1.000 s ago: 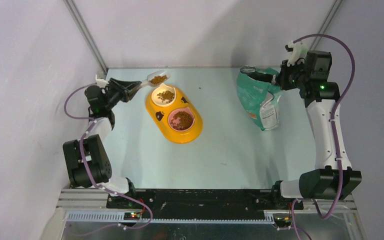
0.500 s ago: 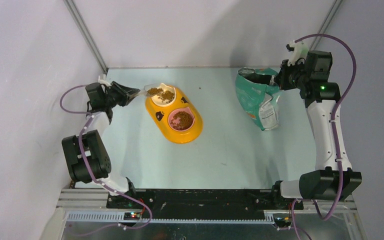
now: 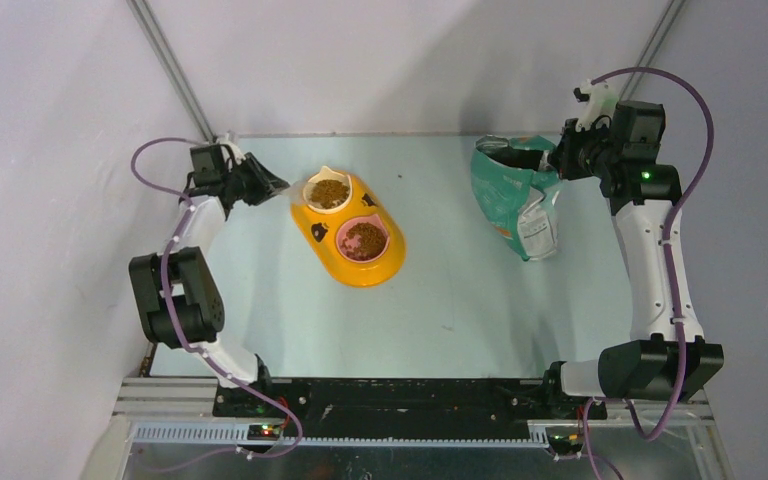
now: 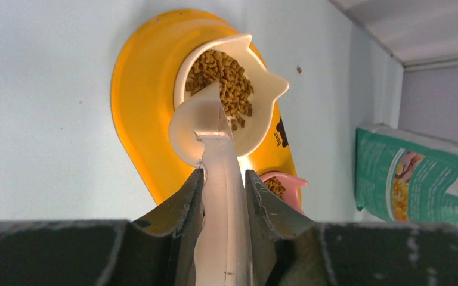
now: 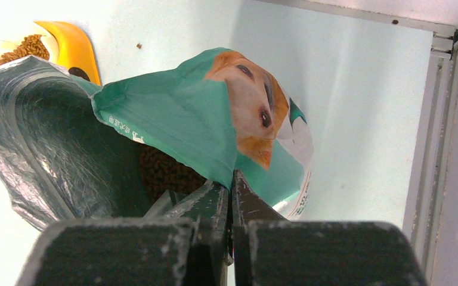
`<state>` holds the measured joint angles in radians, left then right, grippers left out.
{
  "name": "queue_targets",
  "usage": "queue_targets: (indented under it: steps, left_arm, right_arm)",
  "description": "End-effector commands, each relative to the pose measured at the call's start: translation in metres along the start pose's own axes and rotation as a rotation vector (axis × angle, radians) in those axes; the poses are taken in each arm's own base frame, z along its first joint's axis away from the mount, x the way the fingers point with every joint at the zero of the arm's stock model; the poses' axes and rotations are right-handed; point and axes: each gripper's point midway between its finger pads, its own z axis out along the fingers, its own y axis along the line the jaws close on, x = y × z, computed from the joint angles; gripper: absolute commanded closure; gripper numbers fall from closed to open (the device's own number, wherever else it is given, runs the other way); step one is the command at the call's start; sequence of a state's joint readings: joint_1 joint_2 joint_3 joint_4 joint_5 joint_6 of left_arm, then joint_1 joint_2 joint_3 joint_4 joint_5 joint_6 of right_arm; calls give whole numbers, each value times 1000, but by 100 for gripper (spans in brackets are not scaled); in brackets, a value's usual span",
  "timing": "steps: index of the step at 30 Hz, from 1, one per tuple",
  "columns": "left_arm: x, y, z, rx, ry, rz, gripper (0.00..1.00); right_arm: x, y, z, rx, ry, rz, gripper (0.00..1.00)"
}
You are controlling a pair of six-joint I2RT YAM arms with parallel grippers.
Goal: Serve the pet food
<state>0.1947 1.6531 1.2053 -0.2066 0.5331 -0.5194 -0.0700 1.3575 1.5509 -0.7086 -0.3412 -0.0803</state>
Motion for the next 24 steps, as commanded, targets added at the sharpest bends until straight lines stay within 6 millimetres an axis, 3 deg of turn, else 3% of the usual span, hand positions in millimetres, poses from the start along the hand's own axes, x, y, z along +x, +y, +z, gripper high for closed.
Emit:
queue_targets:
  steps: [1, 9, 10, 11, 14, 24]
  left_arm:
    - [-1, -12, -2, -24, 8, 137, 100]
    - [12, -47, -15, -67, 32, 395, 100]
    - [11, -37, -19, -134, 31, 444, 100]
    - [14, -52, -21, -132, 29, 501, 100]
    - [18, -61, -30, -184, 32, 635, 100]
    - [4, -90, -63, -152, -85, 711, 100]
  right_arm:
    - [-38, 2, -26, 19, -122, -34, 100]
    - [-35, 1, -25, 18, -116, -29, 100]
    - [-35, 2, -25, 17, -115, -28, 100]
    - [-35, 2, -25, 17, -115, -28, 100]
    - [-35, 2, -26, 18, -115, -32, 100]
    - [-34, 0, -27, 19, -114, -27, 100]
